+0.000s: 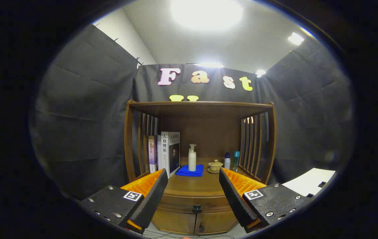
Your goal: Pull open the drawer, take out the items inside it, and place them on the countertop above the cabinet.
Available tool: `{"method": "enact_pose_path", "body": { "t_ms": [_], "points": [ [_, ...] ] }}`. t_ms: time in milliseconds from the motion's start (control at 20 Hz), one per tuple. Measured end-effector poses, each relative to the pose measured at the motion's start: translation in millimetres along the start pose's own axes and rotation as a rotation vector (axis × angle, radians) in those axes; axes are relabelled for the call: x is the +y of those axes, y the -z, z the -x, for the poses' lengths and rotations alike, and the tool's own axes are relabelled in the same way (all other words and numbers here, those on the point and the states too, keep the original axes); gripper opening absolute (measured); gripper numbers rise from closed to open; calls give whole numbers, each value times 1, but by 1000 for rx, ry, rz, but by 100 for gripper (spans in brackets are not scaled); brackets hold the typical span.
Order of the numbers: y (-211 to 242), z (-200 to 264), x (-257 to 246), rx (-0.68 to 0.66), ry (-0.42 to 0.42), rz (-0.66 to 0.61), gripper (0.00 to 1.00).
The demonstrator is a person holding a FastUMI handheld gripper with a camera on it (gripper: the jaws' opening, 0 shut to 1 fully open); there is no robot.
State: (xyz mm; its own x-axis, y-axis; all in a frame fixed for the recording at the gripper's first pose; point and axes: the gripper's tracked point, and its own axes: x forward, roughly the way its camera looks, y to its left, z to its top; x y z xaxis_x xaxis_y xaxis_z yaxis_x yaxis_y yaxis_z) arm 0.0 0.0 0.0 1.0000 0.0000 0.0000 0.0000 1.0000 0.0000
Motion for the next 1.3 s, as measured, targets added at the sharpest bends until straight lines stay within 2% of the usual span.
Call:
{"method": "enact_pose_path", "body": {
  "t_ms": [300,650,850,950,1300],
  "points": [
    [-9,12,16,-49,2,17,96],
    [24,-9,17,5,-32,-55,96],
    [26,-18,5,-2,-42,44,96],
    [30,-24,-6,-12,-24,80,96],
    [66,-52,-16,-35,53,24,96]
  ]
}}
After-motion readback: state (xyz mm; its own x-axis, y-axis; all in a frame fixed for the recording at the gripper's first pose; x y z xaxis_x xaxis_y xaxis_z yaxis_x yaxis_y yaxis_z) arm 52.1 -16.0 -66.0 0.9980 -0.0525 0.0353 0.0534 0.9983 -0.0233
